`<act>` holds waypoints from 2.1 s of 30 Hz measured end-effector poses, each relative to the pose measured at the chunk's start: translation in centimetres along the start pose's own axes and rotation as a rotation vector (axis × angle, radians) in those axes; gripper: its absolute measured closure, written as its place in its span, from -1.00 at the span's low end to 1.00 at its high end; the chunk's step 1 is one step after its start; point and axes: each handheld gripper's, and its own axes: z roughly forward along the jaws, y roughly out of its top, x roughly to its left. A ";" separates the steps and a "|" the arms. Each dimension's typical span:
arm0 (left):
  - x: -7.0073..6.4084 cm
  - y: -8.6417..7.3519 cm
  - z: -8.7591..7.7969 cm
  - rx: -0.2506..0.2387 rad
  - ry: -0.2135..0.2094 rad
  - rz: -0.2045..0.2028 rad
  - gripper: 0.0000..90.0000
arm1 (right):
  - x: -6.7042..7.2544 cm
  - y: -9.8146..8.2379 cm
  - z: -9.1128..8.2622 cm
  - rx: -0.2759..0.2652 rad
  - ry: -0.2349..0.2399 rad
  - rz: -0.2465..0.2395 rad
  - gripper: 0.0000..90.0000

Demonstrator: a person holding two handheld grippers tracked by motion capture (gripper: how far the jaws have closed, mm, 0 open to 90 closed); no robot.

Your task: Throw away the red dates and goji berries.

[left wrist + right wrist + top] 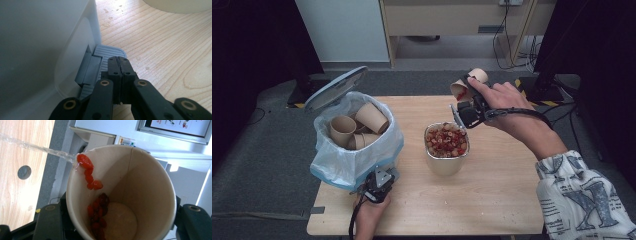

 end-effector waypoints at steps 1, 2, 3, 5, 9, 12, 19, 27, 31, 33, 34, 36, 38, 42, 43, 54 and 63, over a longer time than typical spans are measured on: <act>0.0 0.0 0.0 0.000 0.000 0.000 0.96 | 0.0 0.0 0.0 -0.002 -0.002 -0.001 -0.21; 0.0 0.0 0.0 0.000 0.000 -0.001 0.96 | -0.1 0.0 0.0 -0.002 -0.004 -0.004 -0.21; 0.0 0.0 0.0 0.000 0.000 0.000 0.96 | -0.1 0.0 0.0 -0.002 -0.004 -0.004 -0.21; 0.0 0.0 0.0 0.000 0.001 0.000 0.96 | -0.2 -0.1 -0.1 0.000 -0.005 0.000 -0.21; 0.0 0.0 0.0 0.001 0.001 0.000 0.96 | -0.6 -0.1 -0.2 0.004 -0.010 -0.001 -0.21; 0.0 0.0 0.0 0.000 0.001 0.000 0.96 | -0.5 0.2 -0.2 0.004 -0.014 -0.031 -0.20; 0.0 0.0 0.0 0.000 0.000 0.000 0.96 | -0.2 0.4 -0.1 0.016 -0.029 -0.100 -0.20; 0.0 0.0 0.0 0.000 0.000 0.000 0.96 | -0.5 0.2 -0.2 0.019 -0.031 -0.098 -0.20; 0.0 0.0 0.0 0.000 0.000 0.000 0.96 | -0.4 0.2 -0.2 0.020 -0.031 -0.099 -0.20; 0.0 0.0 0.0 0.000 0.000 0.000 0.96 | -0.3 0.2 -0.1 0.021 -0.029 -0.099 -0.20; 0.0 0.0 0.0 0.000 0.000 0.000 0.96 | -0.3 0.2 -0.1 0.019 -0.030 -0.100 -0.20; 0.0 0.0 0.0 0.000 0.000 0.000 0.96 | -0.3 0.3 -0.1 0.017 -0.030 -0.100 -0.20; 0.0 0.0 0.0 0.000 0.000 0.000 0.96 | -0.4 0.3 -0.1 0.017 -0.030 -0.097 -0.20; 0.0 0.0 0.0 0.000 0.000 0.000 0.96 | -0.3 0.3 0.1 0.029 -0.035 -0.091 -0.20; 0.0 0.0 0.0 0.000 -0.001 -0.001 0.96 | 0.2 0.6 0.3 0.037 -0.029 -0.118 -0.19; 0.0 0.0 0.0 0.001 -0.001 -0.001 0.96 | 2.7 1.6 1.2 0.033 0.039 -0.233 -0.19; 0.0 0.0 0.0 -0.002 -0.003 -0.006 0.96 | 5.6 2.6 2.0 0.039 0.110 -0.345 -0.17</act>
